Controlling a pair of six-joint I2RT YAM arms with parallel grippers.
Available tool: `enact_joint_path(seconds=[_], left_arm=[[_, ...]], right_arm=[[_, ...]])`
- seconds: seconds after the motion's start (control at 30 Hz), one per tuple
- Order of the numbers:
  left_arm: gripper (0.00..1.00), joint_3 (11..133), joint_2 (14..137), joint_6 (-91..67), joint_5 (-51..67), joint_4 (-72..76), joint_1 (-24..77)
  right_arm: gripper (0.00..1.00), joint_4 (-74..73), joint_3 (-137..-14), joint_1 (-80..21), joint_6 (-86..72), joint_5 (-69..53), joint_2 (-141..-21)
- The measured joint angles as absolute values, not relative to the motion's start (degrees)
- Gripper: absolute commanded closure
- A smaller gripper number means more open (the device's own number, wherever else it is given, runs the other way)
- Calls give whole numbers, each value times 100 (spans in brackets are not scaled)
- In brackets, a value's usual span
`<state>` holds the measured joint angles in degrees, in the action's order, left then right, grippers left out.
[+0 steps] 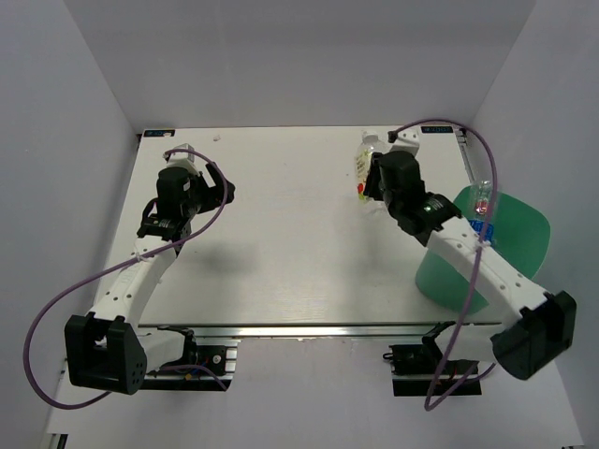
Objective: Put the plastic bottles in the bin
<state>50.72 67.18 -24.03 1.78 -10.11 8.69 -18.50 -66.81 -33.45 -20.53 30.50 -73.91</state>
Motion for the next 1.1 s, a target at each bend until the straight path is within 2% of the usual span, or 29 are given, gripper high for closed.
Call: enact_joint_path(seconds=[0.17,0.33,0.5,0.63,0.87,1.1], left_arm=[[2,5072,6718,-2403,183,-1009,869],[2,5072,6718,-2405,189,-1009,869],[2,5072,6718,-2403,200,-1009,869],[2,5072,6718,-2403,204,-1009,869],[2,5072,6720,-2403,217,-1009,869],[2,5072,6720,-2403,217,-1009,869]], right_arm=[[100,-2053,-7122,-3352,-1601,2899,-6539],[100,-2563,-7900,-3352,-1367,3295,-5579],[100,-3430,-8785,-3352,-1413,4215,-4880],[100,-4552,-9216,-3345,-2075,5439,-4484],[100,-6783,-9284,-3345,-3588,6510,-4403],[100,-7371,-8322,-3341,-4311,6635,-4239]])
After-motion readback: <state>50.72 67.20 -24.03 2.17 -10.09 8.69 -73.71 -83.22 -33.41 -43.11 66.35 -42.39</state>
